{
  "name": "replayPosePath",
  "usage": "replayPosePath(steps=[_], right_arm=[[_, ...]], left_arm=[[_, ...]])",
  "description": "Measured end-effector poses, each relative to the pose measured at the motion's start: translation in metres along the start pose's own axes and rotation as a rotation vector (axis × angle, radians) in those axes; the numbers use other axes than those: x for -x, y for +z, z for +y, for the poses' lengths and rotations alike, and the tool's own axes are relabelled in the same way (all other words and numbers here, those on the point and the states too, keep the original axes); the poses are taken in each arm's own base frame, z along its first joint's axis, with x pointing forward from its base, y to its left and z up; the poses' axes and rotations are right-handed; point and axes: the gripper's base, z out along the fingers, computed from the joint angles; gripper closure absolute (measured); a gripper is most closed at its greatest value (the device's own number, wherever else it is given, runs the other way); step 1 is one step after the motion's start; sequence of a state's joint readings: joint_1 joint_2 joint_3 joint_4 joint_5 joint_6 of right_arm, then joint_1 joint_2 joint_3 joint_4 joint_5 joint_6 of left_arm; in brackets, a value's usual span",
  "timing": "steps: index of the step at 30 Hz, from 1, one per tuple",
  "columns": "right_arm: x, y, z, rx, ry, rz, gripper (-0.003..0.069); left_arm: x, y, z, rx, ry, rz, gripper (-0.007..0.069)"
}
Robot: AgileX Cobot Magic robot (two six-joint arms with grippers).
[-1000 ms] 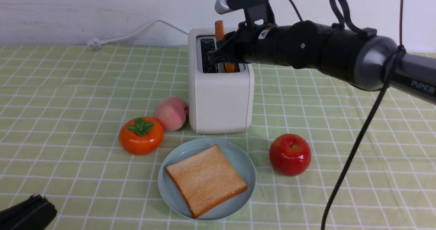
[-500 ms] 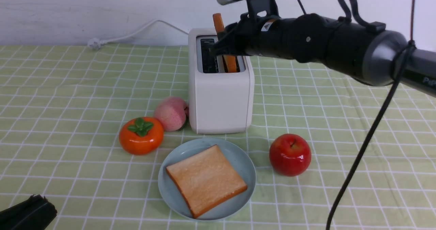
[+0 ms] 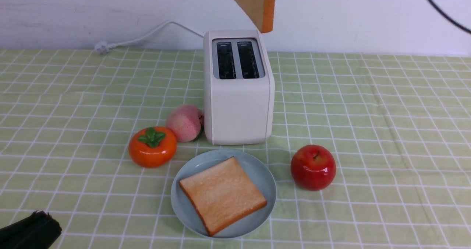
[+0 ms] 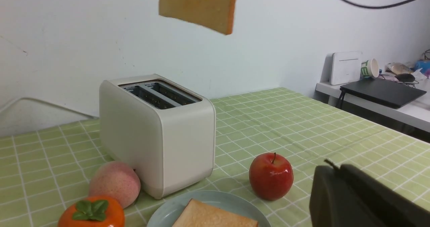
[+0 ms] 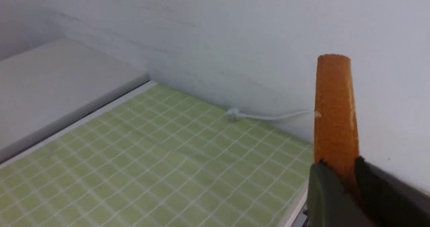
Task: Take toasted bread from bread machine on green coffee tablecloth place on plate.
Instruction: 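Place the held slice of bread on top of the slice on the plate with the right gripper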
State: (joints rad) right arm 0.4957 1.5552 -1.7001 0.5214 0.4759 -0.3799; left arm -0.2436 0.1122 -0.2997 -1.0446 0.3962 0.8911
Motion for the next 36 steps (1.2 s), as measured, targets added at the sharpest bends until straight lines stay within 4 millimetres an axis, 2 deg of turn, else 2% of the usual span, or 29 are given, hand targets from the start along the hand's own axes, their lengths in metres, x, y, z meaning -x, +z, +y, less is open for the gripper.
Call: replayPosePath(steps=[1,3,4,5,11,16,20,21,24,29,36], right_arm=[[0.003,-0.016,0.008,0.037,-0.010,0.046,0.0564],[-0.001,-0.032,0.017,0.097,-0.021,0.159,0.0564],[0.000,-0.033,0.017,0.097,-0.022,0.156,0.0564],[-0.008,-0.043,0.024,0.152,-0.017,0.267,0.0564],[-0.029,-0.049,0.034,0.268,0.044,0.506,0.0564],[-0.048,-0.028,0.032,0.322,0.122,0.605,0.0564],[-0.069,0.000,0.028,0.358,0.196,0.680,0.0564],[-0.081,0.014,0.024,0.376,0.240,0.719,0.0564],[-0.101,0.035,0.013,0.396,0.324,0.776,0.0564],[-0.120,0.057,-0.013,0.407,0.437,0.785,0.0564],[-0.139,0.076,-0.025,0.426,0.536,0.799,0.0566]], left_arm=[[0.000,0.000,0.000,0.000,0.000,0.000,0.0620],[0.000,0.000,0.000,0.000,0.000,0.000,0.0619],[0.000,0.000,0.000,0.000,0.000,0.000,0.0618],[0.000,0.000,0.000,0.000,0.000,0.000,0.0616],[0.000,0.000,0.000,0.000,0.000,0.000,0.0609],[0.000,0.000,0.000,0.000,0.000,0.000,0.0605],[0.000,0.000,0.000,0.000,0.000,0.000,0.0602],[0.000,0.000,0.000,0.000,0.000,0.000,0.0601],[0.000,0.000,0.000,0.000,0.000,0.000,0.0601],[0.000,0.000,0.000,0.000,0.000,0.000,0.0601],[0.000,0.000,0.000,0.000,0.001,0.000,0.0601]])
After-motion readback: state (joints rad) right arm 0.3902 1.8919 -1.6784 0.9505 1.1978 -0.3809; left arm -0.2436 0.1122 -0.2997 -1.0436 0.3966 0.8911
